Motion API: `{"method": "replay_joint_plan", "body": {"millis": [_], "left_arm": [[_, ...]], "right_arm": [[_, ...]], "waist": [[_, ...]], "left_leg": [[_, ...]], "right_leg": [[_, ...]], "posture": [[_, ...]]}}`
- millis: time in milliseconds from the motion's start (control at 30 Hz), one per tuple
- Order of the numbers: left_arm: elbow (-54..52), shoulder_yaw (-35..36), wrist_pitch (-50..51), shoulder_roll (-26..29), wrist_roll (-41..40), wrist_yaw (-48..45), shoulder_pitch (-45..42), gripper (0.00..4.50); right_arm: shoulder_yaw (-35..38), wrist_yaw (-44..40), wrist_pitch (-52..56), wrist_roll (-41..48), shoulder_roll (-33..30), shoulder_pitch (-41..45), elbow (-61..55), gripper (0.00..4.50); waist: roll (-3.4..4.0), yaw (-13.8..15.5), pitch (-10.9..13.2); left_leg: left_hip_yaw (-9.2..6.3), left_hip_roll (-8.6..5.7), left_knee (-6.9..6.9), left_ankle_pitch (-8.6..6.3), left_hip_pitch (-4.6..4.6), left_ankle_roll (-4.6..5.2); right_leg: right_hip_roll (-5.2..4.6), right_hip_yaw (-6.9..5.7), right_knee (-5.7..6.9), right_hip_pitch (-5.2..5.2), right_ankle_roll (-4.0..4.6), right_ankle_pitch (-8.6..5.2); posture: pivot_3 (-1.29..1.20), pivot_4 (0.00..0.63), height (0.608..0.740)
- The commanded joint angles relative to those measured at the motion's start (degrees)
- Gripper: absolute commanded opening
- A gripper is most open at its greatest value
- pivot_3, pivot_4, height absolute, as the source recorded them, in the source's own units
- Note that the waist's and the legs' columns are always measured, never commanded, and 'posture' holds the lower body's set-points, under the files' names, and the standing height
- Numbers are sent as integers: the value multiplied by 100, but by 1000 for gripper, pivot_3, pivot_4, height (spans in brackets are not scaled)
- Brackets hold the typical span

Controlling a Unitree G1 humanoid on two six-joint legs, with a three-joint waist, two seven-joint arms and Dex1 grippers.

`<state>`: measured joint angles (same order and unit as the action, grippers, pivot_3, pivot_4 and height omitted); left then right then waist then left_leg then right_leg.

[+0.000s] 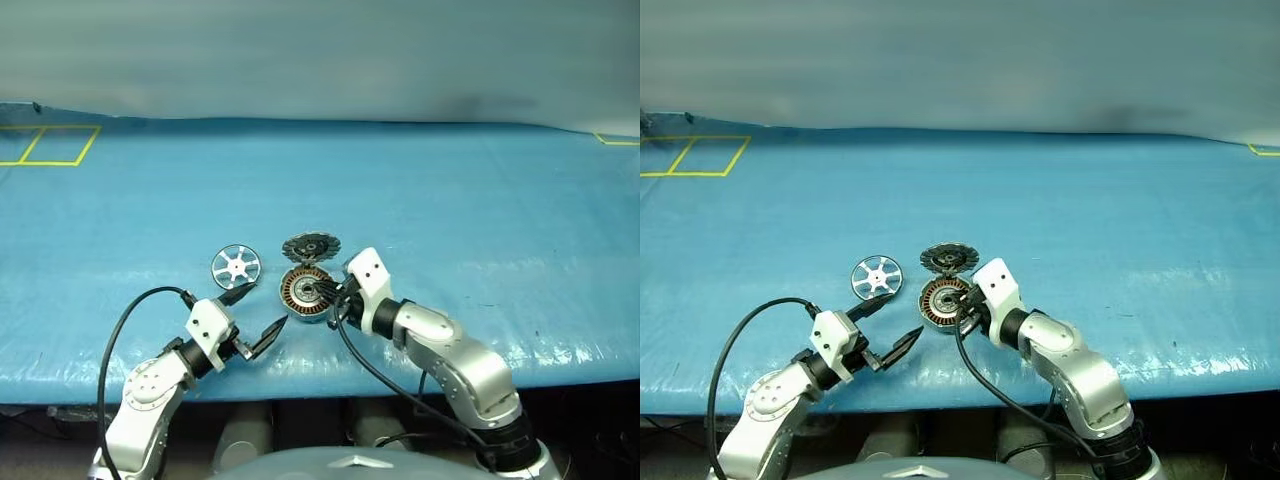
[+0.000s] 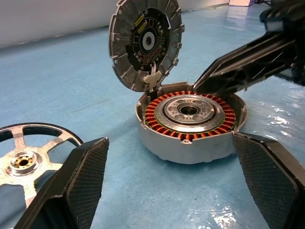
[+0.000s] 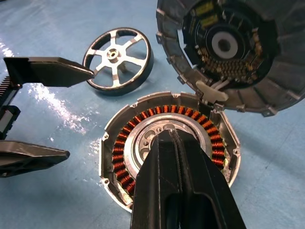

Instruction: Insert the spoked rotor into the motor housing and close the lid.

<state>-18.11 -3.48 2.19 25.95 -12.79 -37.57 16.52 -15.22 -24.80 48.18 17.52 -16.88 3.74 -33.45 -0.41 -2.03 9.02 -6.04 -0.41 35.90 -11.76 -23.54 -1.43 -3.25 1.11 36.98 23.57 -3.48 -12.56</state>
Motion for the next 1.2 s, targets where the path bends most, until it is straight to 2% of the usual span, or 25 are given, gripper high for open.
{"method": "replay_joint_plan", "body": {"millis": [33,233,400,567,700,900,1033,1200], "left_arm": [[-589,405,633,592,-152,-166,-333,4500],[-1093,616,2025,1549,-738,-622,-1062,4500],[-718,375,2426,2460,-409,-1169,-2023,4500],[-8,-523,2440,3330,242,-2261,-3432,4500],[545,-1201,2302,3491,687,-3071,-4477,4500],[1510,-2194,1939,3268,1457,-4261,-5874,4500],[2015,-2681,1622,3065,2092,-4668,-6397,4500],[2293,-2951,1693,2791,2521,-5019,-6706,4500]], "right_arm": [[39,-93,39,150,-168,-49,-349,40],[-41,-44,-34,133,-241,-53,-266,40],[-116,-45,-127,104,-232,-89,-148,40],[-229,-108,-215,68,-307,-91,-21,40],[-282,-127,-292,68,-316,-101,71,40],[-350,-131,-350,61,-284,-153,168,40],[-386,-129,-391,49,-286,-189,214,40],[-391,-120,-404,53,-300,-217,242,40]], "waist": [[-1,2,2],[-2,-1,8],[-2,-9,12],[-8,-2,23],[-13,-7,33],[-23,-29,48],[-27,-21,50],[-30,-27,52]], "left_leg": [[-1,0,0,0,0,0],[-1,-5,4,0,-3,-1],[-3,0,-6,0,-3,-1],[2,0,-4,0,-3,-1],[2,-1,-4,0,-7,-1],[3,1,-6,1,-10,0],[2,1,-2,1,-12,0],[0,1,3,1,-13,1]], "right_leg": [[0,-1,1,0,1,0],[-7,-5,-5,-3,0,0],[4,-5,-2,4,2,-1],[5,-1,-4,3,1,-1],[6,-2,-5,4,0,0],[12,2,-3,10,-3,2],[13,3,-2,8,-4,2],[15,4,3,8,-6,3]], "posture": [[0,150,740],[0,150,740],[0,150,740],[0,150,740],[0,150,740],[0,150,740],[0,150,740],[0,150,740]]}}
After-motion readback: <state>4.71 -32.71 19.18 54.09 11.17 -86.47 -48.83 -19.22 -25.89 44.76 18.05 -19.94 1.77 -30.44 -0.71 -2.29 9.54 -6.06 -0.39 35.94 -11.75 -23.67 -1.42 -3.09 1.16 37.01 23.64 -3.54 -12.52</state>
